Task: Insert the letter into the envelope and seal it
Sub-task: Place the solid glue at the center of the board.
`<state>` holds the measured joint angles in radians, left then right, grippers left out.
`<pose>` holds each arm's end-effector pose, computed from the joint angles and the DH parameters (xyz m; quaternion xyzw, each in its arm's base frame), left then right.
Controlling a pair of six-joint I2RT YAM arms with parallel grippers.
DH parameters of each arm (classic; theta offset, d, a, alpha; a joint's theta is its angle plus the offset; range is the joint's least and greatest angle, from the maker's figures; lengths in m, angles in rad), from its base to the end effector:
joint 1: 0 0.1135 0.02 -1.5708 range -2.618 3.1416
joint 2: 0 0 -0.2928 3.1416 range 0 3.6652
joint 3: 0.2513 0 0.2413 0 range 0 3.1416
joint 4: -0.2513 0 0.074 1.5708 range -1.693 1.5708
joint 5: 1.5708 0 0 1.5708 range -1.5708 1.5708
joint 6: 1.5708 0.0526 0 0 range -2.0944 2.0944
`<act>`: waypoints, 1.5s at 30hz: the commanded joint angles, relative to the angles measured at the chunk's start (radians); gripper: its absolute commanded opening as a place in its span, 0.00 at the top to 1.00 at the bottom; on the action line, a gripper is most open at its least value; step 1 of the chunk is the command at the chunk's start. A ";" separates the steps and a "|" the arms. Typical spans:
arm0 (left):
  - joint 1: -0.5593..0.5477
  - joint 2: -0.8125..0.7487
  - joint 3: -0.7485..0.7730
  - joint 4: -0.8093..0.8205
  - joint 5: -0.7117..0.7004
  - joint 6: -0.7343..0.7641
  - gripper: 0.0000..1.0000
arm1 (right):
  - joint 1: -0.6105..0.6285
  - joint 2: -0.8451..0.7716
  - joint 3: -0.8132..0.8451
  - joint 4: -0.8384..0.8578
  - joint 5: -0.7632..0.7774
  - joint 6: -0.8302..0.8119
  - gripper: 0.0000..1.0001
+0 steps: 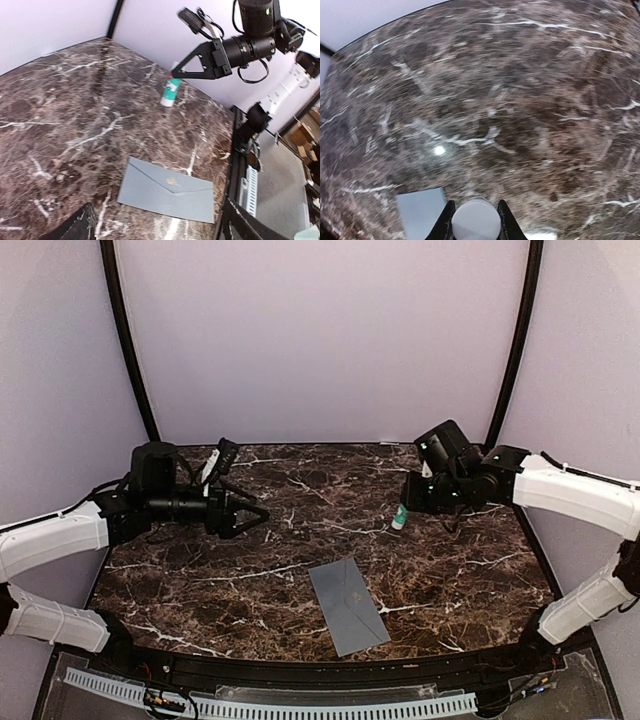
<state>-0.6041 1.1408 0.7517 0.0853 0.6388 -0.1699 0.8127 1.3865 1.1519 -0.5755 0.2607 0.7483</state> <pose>0.1862 -0.1666 0.3117 0.3463 0.7072 -0.4465 0.4250 0.2118 0.2039 0.3150 0.0186 0.9217 0.1732 0.3465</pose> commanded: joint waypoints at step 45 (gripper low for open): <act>0.342 -0.045 -0.005 -0.046 -0.260 -0.120 0.10 | -0.802 0.226 -0.230 0.430 0.115 -0.330 0.57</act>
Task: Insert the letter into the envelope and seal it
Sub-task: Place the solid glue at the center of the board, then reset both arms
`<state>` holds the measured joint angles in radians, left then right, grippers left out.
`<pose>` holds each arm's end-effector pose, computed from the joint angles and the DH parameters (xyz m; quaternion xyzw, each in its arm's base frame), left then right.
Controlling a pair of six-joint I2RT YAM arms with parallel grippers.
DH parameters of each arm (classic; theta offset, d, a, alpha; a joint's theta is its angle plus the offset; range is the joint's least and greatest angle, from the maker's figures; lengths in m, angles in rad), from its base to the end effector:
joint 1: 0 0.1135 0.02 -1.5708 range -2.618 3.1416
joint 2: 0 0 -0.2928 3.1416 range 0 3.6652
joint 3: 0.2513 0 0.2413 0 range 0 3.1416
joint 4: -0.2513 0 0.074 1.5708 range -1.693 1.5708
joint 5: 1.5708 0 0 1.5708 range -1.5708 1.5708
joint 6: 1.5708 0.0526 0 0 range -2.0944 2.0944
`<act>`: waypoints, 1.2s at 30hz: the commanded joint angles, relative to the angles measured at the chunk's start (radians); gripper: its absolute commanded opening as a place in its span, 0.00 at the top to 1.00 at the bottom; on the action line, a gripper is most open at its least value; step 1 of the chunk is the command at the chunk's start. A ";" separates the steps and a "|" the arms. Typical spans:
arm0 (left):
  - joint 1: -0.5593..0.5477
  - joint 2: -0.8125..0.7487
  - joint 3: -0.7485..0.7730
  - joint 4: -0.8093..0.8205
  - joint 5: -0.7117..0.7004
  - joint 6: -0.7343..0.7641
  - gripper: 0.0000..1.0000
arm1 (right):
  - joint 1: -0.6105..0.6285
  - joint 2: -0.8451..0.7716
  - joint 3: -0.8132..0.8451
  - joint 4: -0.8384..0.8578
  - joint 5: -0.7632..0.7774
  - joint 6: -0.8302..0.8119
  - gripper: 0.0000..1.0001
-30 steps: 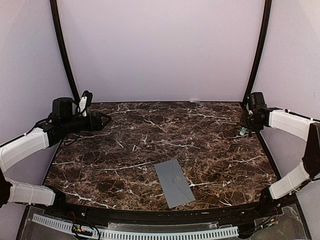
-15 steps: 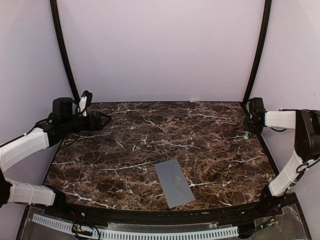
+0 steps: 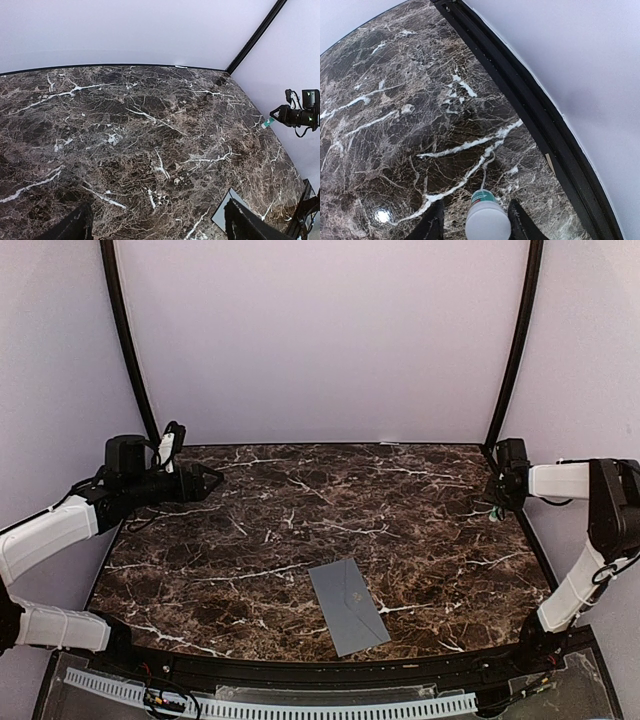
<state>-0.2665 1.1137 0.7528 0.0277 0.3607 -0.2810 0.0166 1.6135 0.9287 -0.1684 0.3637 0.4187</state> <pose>0.2335 -0.0830 0.3095 0.0982 0.8021 -0.2949 0.5099 0.3327 -0.0132 0.2119 0.2461 0.8896 -0.0908 0.3738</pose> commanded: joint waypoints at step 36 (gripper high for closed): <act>0.048 -0.285 -0.380 0.342 -0.598 -0.073 0.05 | -0.001 -0.942 -0.669 0.538 -0.279 -0.126 0.01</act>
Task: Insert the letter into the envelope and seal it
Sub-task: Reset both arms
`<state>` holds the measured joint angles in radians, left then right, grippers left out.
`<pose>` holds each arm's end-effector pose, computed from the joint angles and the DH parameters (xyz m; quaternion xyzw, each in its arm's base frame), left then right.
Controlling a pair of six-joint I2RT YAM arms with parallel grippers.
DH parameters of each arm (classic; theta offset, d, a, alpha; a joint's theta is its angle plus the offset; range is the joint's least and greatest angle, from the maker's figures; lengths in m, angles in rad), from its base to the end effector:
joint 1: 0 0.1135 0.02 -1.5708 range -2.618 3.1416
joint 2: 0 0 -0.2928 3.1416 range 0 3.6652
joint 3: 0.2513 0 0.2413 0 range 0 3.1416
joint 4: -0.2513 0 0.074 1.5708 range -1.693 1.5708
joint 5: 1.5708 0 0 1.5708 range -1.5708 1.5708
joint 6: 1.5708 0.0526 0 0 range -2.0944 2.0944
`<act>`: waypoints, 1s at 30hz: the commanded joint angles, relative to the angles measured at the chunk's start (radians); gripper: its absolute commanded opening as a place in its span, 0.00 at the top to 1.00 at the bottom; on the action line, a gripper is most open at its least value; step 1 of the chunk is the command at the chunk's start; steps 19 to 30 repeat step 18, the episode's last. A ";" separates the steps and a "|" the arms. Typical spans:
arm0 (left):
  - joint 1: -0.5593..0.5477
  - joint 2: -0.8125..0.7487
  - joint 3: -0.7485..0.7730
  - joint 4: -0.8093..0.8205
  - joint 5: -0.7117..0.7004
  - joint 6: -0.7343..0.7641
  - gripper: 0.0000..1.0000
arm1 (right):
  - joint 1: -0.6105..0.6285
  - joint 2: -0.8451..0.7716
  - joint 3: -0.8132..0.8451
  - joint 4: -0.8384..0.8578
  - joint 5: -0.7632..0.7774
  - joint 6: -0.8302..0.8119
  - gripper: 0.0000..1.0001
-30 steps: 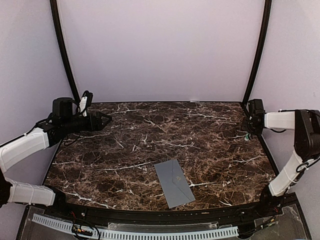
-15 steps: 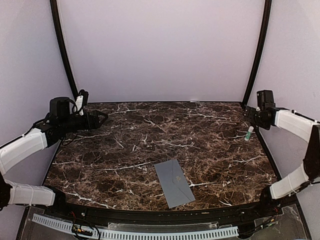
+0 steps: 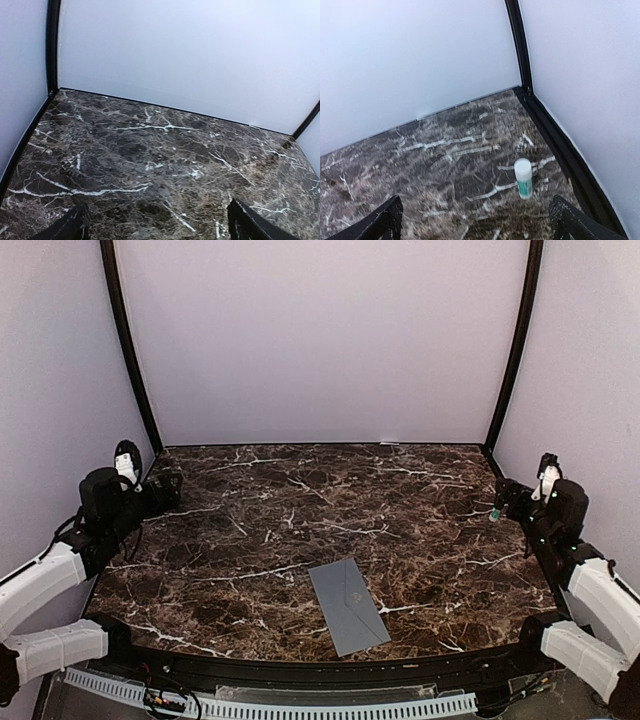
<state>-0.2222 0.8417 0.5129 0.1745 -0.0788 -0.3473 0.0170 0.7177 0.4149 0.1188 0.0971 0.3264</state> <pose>0.1867 -0.0379 0.2937 -0.0730 0.7558 -0.1539 0.6322 0.1647 -0.0023 0.2705 0.1490 0.7542 0.0723 0.6354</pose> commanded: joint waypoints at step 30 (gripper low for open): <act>0.004 0.046 -0.264 0.352 -0.297 0.078 0.01 | -0.003 -0.154 -0.371 0.378 0.083 -0.093 0.01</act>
